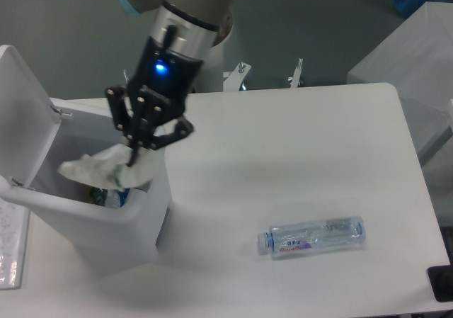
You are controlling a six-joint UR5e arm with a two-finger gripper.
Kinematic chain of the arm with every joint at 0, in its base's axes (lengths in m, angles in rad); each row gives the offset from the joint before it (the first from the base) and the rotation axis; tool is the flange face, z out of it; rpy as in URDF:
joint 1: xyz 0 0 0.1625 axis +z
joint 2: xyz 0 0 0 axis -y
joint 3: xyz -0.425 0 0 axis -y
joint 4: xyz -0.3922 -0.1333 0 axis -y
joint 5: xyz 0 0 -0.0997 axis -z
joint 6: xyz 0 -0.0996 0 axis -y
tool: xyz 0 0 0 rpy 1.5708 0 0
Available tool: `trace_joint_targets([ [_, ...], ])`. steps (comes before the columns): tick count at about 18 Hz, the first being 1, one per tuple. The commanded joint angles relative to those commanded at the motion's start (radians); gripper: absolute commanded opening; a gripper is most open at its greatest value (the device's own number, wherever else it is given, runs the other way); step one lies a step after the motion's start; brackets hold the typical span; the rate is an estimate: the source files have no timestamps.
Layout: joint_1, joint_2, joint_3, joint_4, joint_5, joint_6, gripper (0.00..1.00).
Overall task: Place the trash in the trash can
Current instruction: 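Lift the plastic bag and carry it over the trash bin opening, then open the gripper to drop the bag into the bin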
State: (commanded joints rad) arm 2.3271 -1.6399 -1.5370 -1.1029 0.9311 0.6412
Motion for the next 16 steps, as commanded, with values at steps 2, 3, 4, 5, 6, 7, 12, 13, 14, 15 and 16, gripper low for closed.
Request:
trace_joint_targets([
  [2, 0.0, 0.0, -0.006, 0.002, 0.002, 0.002, 0.81],
  [3, 0.0, 0.0, -0.009, 0.002, 0.003, 0.0, 0.94],
  [4, 0.0, 0.002, -0.009, 0.002, 0.005, -0.002, 1.0],
  [5, 0.0, 0.002, -0.008, 0.002, 0.006, -0.002, 1.0],
  [6, 0.0, 0.0, -0.006, 0.003, 0.006, -0.002, 1.0],
  [7, 0.006, -0.001, -0.003, 0.006, 0.003, -0.002, 1.0],
  [12, 0.112, -0.035, 0.029, 0.012, 0.008, 0.011, 1.0],
  [13, 0.136, -0.061, 0.04, 0.014, 0.009, 0.014, 1.0],
  [14, 0.159, -0.087, 0.054, 0.021, 0.011, 0.015, 1.0],
  [15, 0.179, -0.116, 0.073, 0.025, 0.012, 0.02, 1.0],
  [16, 0.192, -0.145, 0.092, 0.031, 0.014, 0.032, 1.0],
])
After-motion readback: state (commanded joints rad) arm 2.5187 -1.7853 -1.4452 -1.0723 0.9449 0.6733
